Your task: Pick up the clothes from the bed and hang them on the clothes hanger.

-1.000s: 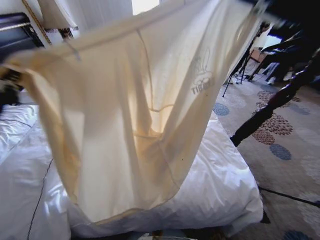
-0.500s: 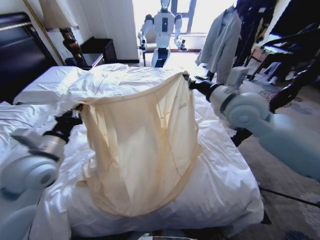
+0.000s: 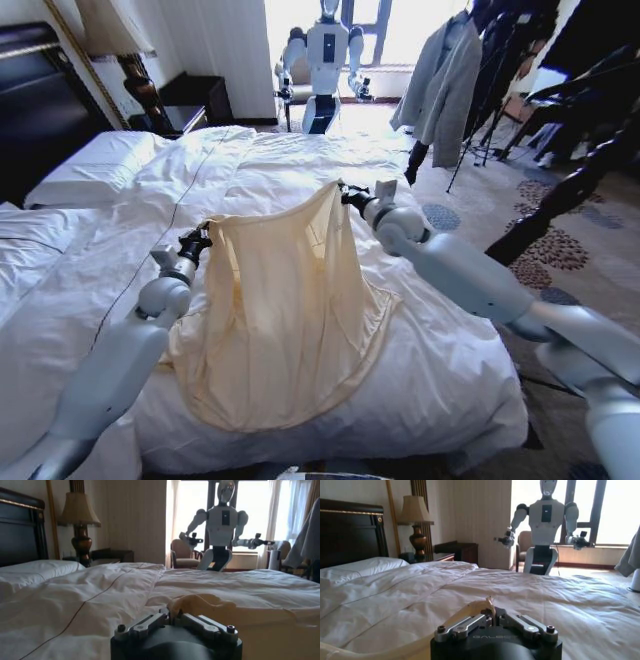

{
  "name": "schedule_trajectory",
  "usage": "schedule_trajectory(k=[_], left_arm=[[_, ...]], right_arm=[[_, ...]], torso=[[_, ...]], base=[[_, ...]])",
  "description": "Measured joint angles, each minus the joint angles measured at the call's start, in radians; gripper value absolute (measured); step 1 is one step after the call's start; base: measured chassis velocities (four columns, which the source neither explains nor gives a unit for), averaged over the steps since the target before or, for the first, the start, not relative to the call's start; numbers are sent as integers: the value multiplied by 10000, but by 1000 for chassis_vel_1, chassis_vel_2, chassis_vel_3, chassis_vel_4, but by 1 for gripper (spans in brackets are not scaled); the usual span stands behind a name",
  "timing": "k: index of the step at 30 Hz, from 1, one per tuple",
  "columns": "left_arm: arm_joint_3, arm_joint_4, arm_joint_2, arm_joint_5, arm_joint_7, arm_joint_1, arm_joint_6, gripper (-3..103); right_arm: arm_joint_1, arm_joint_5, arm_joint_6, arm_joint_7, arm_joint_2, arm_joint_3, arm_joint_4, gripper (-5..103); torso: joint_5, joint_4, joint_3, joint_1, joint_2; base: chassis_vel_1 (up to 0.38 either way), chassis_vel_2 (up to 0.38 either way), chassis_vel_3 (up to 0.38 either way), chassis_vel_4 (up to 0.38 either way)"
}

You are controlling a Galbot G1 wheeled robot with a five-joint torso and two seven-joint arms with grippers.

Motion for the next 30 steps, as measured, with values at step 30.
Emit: schedule_trajectory(k=[30], left_arm=[[1531, 4875, -1484, 2392, -32, -2635, -693, 23]], right_arm=[[422, -2519, 174, -1053, 2919, 591, -5299, 16]], torso=[[6, -5, -1, 0, 2]], base=[[0, 0, 0, 0]])
